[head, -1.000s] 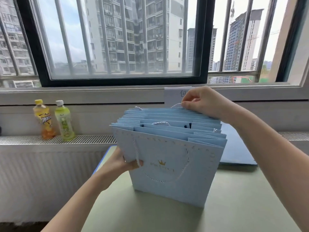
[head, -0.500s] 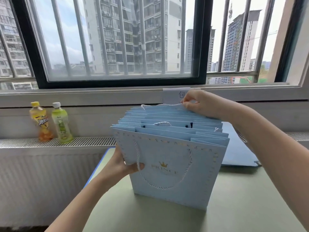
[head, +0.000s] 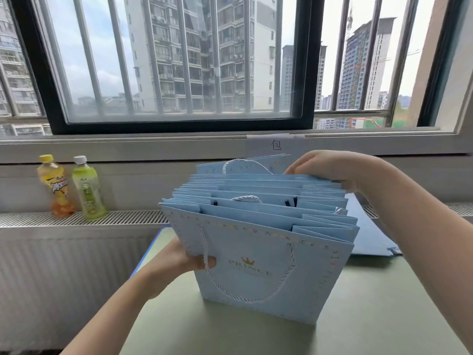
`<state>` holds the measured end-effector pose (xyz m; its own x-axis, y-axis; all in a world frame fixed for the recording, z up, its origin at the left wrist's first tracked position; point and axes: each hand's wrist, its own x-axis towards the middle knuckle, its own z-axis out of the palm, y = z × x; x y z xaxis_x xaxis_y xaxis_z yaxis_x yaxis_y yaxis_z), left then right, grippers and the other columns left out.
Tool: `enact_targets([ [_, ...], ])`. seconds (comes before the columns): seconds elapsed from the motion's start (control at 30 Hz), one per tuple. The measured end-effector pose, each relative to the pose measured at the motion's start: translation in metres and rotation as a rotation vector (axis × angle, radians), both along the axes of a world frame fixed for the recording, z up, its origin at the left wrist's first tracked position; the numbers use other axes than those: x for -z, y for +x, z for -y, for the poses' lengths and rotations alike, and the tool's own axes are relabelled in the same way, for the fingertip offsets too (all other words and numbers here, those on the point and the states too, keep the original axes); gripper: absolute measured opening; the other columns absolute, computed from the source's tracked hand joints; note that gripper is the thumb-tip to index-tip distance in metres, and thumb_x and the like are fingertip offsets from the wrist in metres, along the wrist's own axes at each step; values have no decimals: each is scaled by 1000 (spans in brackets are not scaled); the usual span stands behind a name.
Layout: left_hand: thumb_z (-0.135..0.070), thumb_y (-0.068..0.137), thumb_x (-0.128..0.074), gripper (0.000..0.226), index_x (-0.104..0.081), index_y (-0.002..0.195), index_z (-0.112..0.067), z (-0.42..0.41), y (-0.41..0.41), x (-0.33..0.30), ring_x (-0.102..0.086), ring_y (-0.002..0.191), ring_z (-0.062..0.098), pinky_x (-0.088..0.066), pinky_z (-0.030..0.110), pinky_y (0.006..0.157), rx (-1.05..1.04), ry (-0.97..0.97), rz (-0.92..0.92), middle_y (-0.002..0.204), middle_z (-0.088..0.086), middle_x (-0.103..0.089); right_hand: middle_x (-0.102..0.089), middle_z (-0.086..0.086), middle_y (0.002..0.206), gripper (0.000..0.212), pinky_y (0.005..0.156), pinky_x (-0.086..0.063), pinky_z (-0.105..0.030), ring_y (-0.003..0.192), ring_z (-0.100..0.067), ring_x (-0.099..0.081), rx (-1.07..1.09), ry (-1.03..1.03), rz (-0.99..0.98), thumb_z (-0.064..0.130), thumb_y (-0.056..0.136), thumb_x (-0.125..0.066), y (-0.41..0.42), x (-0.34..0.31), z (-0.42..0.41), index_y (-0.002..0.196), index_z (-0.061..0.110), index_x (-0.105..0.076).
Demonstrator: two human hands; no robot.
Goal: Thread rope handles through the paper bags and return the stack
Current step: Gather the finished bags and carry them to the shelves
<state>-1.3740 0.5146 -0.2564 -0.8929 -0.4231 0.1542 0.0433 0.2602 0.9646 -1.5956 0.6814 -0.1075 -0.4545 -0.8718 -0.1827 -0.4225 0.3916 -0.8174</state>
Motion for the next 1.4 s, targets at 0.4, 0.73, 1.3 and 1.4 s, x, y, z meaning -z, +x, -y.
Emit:
enact_targets([
  [0.4,-47,40,-86,79,-61,112,-27,1,-5,1,-63,107,9,-51,28,86,-21,-27,-30,112,-8,-69,-64,0,75,37,46,-46,-15,54,-4,-62,186,-208,70,28,101,-41,-2,18,-11,95,1,-65],
  [0.73,-64,38,-85,77,-69,105,-29,-1,-12,4,-63,109,16,-46,45,99,-84,-44,-37,114,-3,-69,-70,13,88,17,73,-45,-6,83,1,-63,-186,-548,-655,40,85,-56,58,-4,-36,88,31,-70],
  [1.3,-35,63,-76,70,-54,128,-22,-3,-14,2,-60,115,13,-50,33,93,2,-83,-81,123,-4,-65,-56,-8,85,49,67,-37,-28,69,-13,-47,-235,-110,-1021,49,95,-33,88,5,-22,67,12,-45],
  [1.4,-33,64,-77,70,-52,129,-24,-3,-14,3,-58,118,13,-47,37,97,10,-90,-78,125,-4,-63,-59,-2,105,49,85,-39,-28,95,-10,-53,-271,-134,-963,57,89,-33,84,7,-26,69,18,-55],
])
